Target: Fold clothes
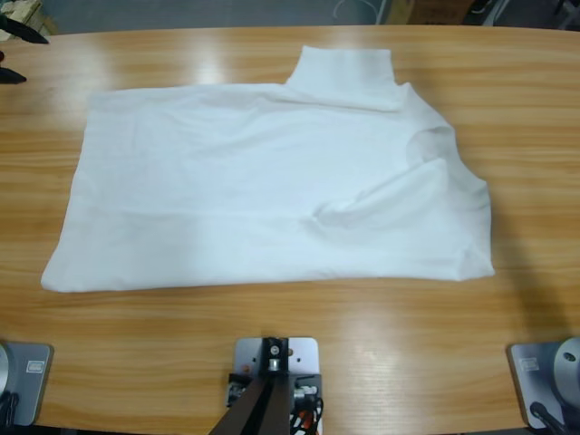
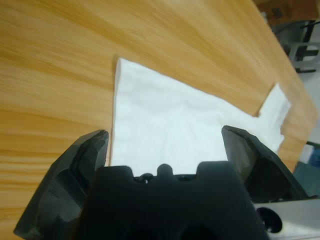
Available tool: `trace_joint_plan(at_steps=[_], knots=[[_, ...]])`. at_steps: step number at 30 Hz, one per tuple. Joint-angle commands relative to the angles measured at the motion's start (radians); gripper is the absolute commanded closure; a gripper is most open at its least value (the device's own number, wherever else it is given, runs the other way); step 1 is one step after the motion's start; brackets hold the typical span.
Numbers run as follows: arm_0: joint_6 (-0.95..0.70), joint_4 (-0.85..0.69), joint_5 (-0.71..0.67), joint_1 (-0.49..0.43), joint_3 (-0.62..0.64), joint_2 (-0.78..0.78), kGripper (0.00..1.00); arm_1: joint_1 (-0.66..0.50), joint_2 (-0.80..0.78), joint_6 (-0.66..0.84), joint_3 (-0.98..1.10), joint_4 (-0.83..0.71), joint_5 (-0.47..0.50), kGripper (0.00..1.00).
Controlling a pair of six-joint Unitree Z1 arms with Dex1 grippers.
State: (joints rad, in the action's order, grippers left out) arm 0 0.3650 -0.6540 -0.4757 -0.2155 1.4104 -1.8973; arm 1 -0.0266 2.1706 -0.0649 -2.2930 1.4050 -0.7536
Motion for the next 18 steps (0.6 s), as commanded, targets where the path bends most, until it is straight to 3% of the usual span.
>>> trace_joint_plan(at_steps=[1, 3, 5, 6, 18], knots=[[-0.059, 0.004, -0.110, -0.016, -0.022, -0.184, 0.179, 0.019, 0.075, -0.026, 0.003, 0.009, 0.025, 0.025], [-0.063, 0.004, -0.106, -0.023, -0.020, -0.199, 0.162, 0.019, 0.072, -0.035, 0.023, 0.009, 0.027, 0.027], [-0.063, 0.005, -0.100, -0.026, -0.016, -0.214, 0.019, 0.019, 0.075, -0.039, 0.034, 0.009, 0.030, 0.027], [-0.063, 0.006, -0.098, -0.028, -0.014, -0.222, 0.004, 0.019, 0.077, -0.039, 0.035, 0.009, 0.030, 0.026], [-0.082, 0.007, -0.123, -0.038, 0.061, -0.317, 0.013, 0.019, 0.086, -0.039, 0.044, 0.012, 0.034, 0.026]])
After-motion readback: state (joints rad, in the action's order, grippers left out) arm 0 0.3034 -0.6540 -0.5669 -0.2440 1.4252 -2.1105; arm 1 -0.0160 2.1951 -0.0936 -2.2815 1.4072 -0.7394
